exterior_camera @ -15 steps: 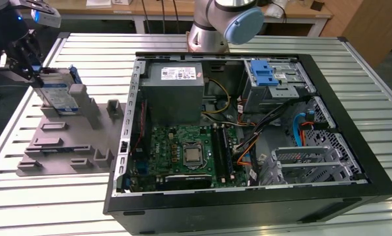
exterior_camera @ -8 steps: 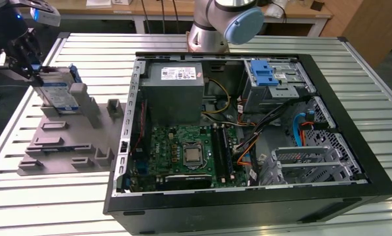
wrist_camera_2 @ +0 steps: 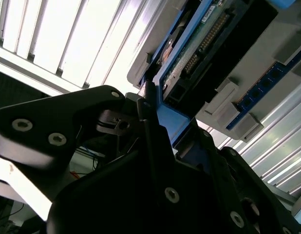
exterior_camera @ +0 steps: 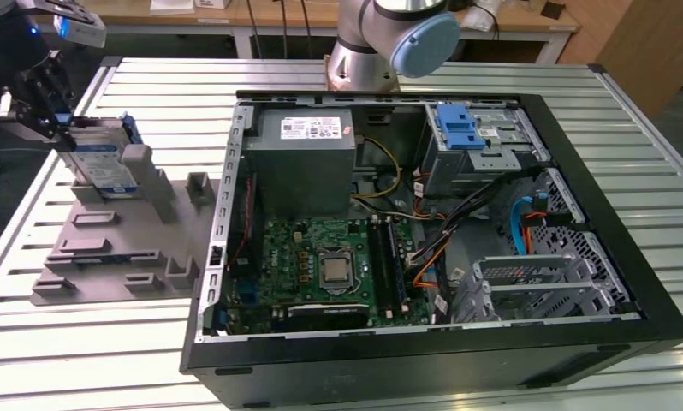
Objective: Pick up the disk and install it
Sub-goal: 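Pick up the disk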
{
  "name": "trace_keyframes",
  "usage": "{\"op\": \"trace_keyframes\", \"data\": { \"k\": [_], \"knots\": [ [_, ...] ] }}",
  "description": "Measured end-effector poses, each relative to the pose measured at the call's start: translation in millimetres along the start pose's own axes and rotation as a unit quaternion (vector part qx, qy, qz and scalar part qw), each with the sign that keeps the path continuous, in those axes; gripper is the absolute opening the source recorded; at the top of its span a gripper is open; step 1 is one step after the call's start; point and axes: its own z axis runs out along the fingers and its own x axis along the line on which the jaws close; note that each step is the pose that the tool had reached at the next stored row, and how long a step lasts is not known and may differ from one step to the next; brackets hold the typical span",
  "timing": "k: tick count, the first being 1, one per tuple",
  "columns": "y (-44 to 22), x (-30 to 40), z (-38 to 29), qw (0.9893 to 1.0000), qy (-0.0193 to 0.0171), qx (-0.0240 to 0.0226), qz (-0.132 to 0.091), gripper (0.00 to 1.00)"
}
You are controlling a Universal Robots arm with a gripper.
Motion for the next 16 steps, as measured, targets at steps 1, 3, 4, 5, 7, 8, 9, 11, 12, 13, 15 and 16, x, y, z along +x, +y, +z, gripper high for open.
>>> {"op": "trace_keyframes", "data": {
  "k": [1, 3, 4, 5, 7, 8, 9, 11, 12, 13, 15, 16],
  "knots": [
    [0.0, 0.0, 0.1, 1.0, 0.0, 0.0, 0.0, 0.37],
    [0.0, 0.0, 0.4, 1.0, -0.0001, 0.0002, 0.0, 0.38],
    [-0.1, 0.0, 0.8, 1.0, -0.0001, 0.0003, 0.0, 0.38],
    [-0.1, 0.0, 1.1, 1.0, -0.0001, 0.0003, 0.0, 0.44],
    [-0.1, 0.0, 1.5, 1.0, -0.0001, 0.0001, 0.0, 0.44],
    [-0.1, 0.0, 1.5, 1.0, -0.0001, 0.0001, 0.0, 0.44],
    [0.0, 0.0, 1.5, 1.0, 0.0, 0.0001, 0.0, 0.44],
    [-0.1, 0.0, 1.6, 1.0, 0.0, 0.0001, 0.0, 0.42],
    [-0.1, 0.0, 1.6, 1.0, 0.0, 0.0002, 0.0, 0.36],
    [-0.1, 0.0, 1.6, 1.0, 0.0, 0.0002, 0.0, 0.36],
    [-0.1, 0.0, 1.6, 1.0, 0.0, 0.0002, 0.0, 0.36],
    [-0.1, 0.0, 1.6, 1.0, 0.0, 0.0002, 0.0, 0.36]
  ]
}}
